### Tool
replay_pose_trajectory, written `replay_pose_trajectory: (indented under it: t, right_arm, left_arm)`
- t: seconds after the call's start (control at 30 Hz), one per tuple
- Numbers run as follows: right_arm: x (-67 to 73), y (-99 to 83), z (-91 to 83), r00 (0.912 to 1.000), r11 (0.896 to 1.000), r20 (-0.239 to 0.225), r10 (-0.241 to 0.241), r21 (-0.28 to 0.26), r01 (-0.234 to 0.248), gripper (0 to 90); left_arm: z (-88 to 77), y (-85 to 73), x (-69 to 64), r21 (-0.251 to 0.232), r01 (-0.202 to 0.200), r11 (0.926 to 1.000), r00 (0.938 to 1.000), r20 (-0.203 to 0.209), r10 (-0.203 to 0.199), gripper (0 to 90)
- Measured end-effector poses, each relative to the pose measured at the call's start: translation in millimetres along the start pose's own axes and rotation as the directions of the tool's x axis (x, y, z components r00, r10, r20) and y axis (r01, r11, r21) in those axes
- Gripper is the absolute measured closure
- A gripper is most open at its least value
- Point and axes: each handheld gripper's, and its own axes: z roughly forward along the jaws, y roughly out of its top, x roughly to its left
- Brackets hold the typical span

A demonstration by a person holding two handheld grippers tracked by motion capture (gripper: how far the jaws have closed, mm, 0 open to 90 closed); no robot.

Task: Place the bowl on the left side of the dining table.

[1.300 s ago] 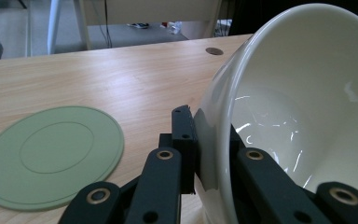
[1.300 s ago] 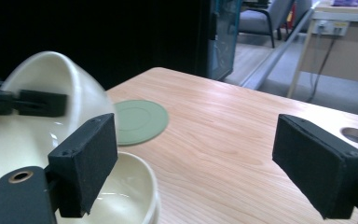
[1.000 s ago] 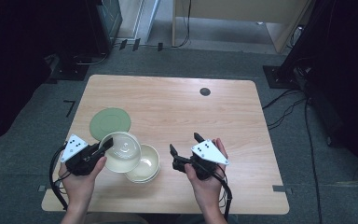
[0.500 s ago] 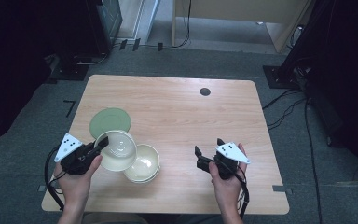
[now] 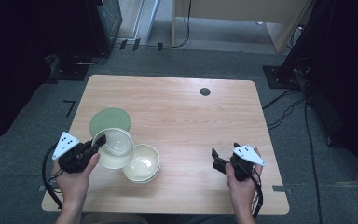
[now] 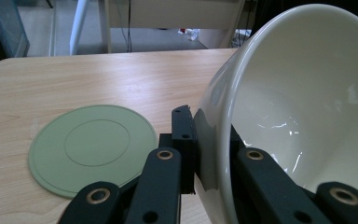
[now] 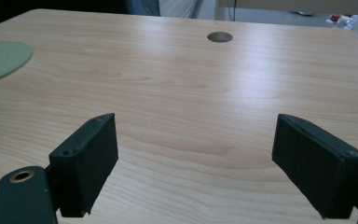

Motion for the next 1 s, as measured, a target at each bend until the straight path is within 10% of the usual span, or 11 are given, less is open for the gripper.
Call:
replay_pose_trajectory:
  t: [1.0]
  right_arm:
    - [-75.7, -38.3, -13.6, 0.9906, 0.995, 0.135, 0.020, 0.098, -0.034, 14.1]
  left_arm:
    - [0.5, 4.8, 45.0, -0.025, 0.107, 0.9940, 0.9903, -0.086, -0.109, 84.1]
